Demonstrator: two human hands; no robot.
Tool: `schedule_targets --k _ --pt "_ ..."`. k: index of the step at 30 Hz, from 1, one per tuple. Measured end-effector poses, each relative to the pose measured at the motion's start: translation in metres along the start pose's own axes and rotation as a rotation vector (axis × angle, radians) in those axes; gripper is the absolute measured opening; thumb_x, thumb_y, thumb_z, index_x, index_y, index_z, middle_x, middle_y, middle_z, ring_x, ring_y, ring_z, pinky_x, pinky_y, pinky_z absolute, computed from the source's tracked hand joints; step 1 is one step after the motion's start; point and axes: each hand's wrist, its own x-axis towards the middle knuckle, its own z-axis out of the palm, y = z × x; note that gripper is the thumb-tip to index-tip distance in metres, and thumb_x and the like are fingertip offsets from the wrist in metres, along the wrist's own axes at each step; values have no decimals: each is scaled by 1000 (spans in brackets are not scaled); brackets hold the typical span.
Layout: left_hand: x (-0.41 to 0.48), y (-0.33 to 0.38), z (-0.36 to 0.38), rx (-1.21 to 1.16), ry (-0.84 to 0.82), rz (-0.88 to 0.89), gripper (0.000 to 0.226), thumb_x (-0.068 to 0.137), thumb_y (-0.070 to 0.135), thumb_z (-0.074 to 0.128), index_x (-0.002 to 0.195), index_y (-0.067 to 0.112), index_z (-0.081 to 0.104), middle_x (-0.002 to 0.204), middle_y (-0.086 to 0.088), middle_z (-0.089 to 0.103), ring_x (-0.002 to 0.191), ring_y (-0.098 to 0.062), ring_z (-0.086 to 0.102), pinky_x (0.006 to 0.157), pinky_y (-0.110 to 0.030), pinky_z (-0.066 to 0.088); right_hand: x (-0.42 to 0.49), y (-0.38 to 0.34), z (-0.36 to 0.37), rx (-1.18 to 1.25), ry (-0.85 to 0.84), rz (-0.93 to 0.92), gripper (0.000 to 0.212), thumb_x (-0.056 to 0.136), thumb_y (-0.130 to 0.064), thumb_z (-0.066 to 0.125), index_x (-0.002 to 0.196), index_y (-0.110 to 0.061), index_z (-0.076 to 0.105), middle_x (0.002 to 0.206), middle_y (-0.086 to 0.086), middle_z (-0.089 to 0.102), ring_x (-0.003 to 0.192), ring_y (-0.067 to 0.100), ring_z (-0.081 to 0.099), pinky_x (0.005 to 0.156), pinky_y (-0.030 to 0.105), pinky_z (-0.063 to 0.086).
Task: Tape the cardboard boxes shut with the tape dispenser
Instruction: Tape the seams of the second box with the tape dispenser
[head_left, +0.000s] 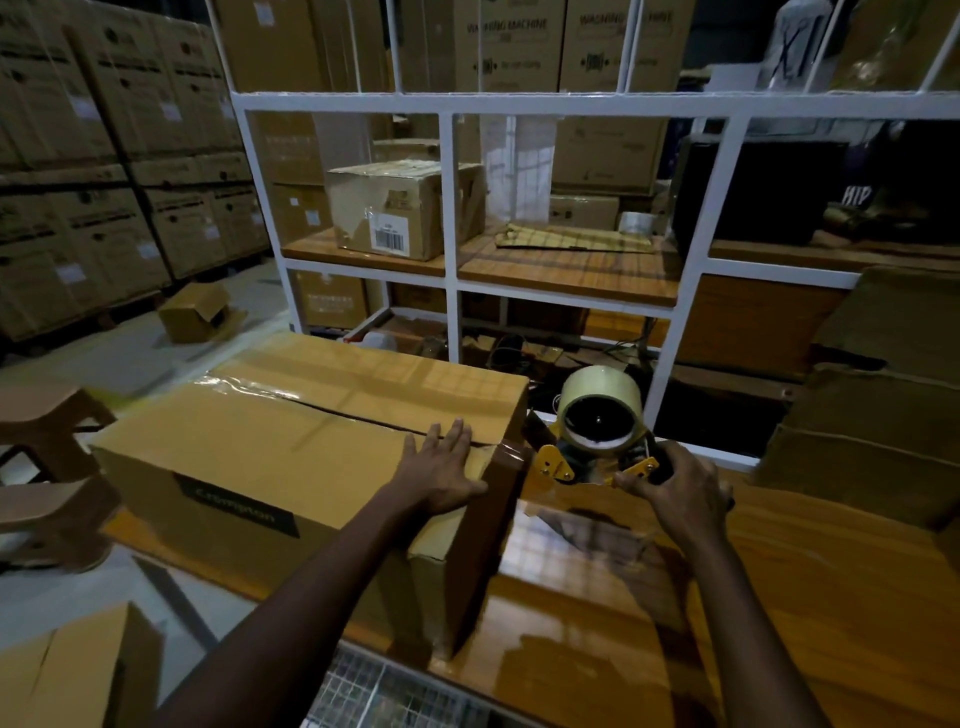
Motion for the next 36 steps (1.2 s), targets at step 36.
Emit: schedule_targets --k 36 --pt "-8 9 -1 98 -38 148 82 100 52 37 156 20 -12 163 1 -19 151 -31 -12 119 -57 1 1 17 76 -101 -199 -112 68 65 -78 62 121 -39 53 123 -5 62 114 31 44 85 41 27"
